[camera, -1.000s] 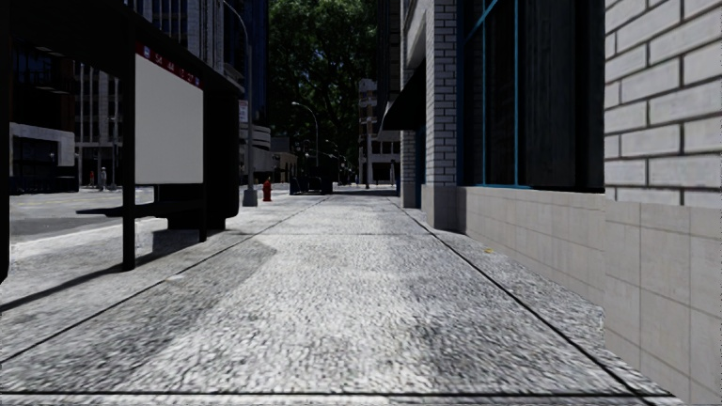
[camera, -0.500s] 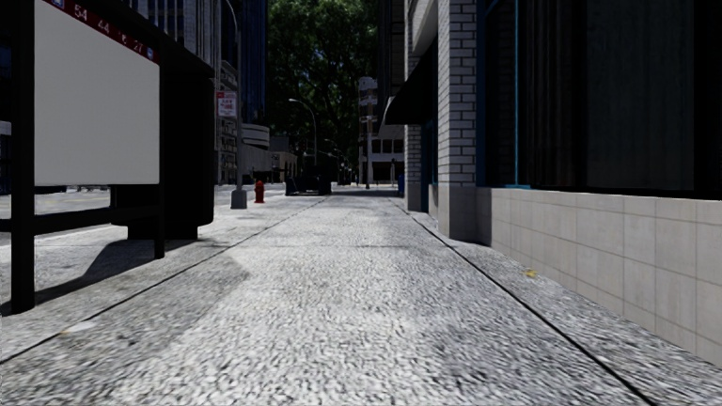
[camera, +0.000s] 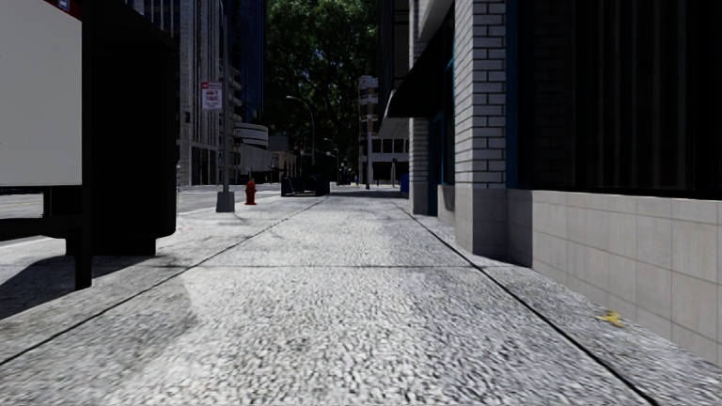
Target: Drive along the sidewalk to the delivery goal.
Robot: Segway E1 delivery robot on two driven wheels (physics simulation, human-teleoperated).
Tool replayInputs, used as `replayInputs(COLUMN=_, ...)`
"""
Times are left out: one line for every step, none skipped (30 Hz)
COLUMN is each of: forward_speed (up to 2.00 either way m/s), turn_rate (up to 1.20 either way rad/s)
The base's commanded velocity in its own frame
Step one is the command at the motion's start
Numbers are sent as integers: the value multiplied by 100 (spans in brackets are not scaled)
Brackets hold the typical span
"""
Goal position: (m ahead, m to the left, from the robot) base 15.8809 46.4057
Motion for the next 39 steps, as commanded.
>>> replayInputs(forward_speed=200, turn_rate=0)
replayInputs(forward_speed=200, turn_rate=0)
replayInputs(forward_speed=200, turn_rate=0)
replayInputs(forward_speed=200, turn_rate=0)
replayInputs(forward_speed=200, turn_rate=0)
replayInputs(forward_speed=200, turn_rate=0)
replayInputs(forward_speed=200, turn_rate=0)
replayInputs(forward_speed=200, turn_rate=0)
replayInputs(forward_speed=200, turn_rate=0)
replayInputs(forward_speed=200, turn_rate=0)
replayInputs(forward_speed=200, turn_rate=0)
replayInputs(forward_speed=200, turn_rate=0)
replayInputs(forward_speed=200, turn_rate=0)
replayInputs(forward_speed=200, turn_rate=0)
replayInputs(forward_speed=200, turn_rate=0)
replayInputs(forward_speed=200, turn_rate=0)
replayInputs(forward_speed=200, turn_rate=0)
replayInputs(forward_speed=200, turn_rate=0)
replayInputs(forward_speed=200, turn_rate=0)
replayInputs(forward_speed=200, turn_rate=0)
replayInputs(forward_speed=200, turn_rate=0)
replayInputs(forward_speed=200, turn_rate=0)
replayInputs(forward_speed=200, turn_rate=0)
replayInputs(forward_speed=200, turn_rate=0)
replayInputs(forward_speed=200, turn_rate=0)
replayInputs(forward_speed=200, turn_rate=0)
replayInputs(forward_speed=200, turn_rate=0)
replayInputs(forward_speed=200, turn_rate=0)
replayInputs(forward_speed=200, turn_rate=0)
replayInputs(forward_speed=200, turn_rate=0)
replayInputs(forward_speed=200, turn_rate=0)
replayInputs(forward_speed=200, turn_rate=0)
replayInputs(forward_speed=200, turn_rate=0)
replayInputs(forward_speed=200, turn_rate=0)
replayInputs(forward_speed=200, turn_rate=0)
replayInputs(forward_speed=200, turn_rate=0)
replayInputs(forward_speed=200, turn_rate=0)
replayInputs(forward_speed=200, turn_rate=0)
replayInputs(forward_speed=200, turn_rate=0)
